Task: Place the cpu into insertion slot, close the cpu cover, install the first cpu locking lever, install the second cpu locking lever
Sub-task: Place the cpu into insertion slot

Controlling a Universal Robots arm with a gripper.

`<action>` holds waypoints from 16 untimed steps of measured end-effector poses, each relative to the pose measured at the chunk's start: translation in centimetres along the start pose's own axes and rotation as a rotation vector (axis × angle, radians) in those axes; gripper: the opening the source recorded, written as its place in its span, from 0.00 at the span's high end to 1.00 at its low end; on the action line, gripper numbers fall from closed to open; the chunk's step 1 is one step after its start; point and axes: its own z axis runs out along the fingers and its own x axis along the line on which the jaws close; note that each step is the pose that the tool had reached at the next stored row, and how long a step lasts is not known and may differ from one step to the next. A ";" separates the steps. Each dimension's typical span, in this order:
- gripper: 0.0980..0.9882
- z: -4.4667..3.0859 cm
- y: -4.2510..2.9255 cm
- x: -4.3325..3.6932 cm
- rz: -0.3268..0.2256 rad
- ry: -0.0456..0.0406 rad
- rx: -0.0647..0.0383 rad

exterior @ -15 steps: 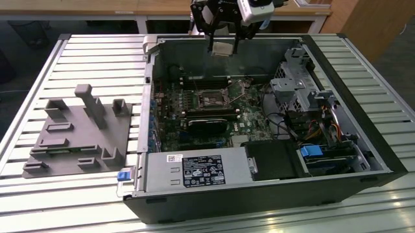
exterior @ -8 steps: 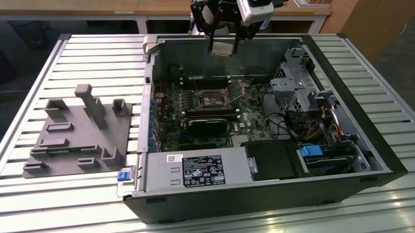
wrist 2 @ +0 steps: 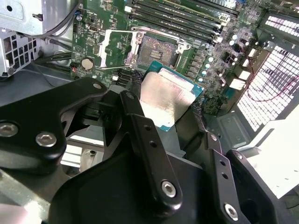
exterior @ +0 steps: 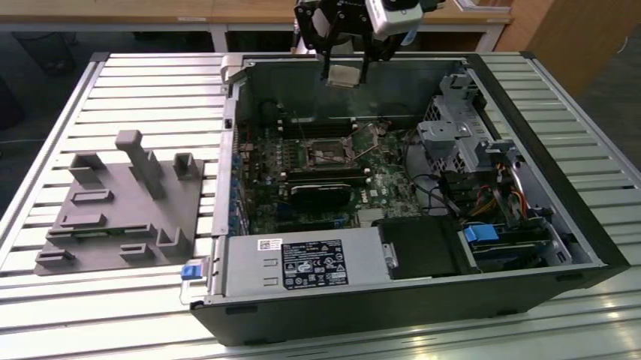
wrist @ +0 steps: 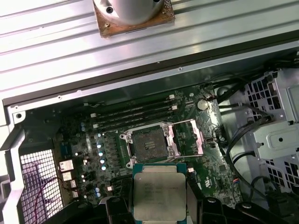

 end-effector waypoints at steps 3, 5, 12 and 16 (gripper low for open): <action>0.50 0.00 0.00 0.00 0.004 -0.0003 0.000; 0.50 0.00 0.00 0.00 0.006 -0.0005 0.000; 0.50 0.00 0.00 0.00 0.014 -0.0012 0.000; 0.50 0.00 0.00 0.00 0.019 -0.0017 0.000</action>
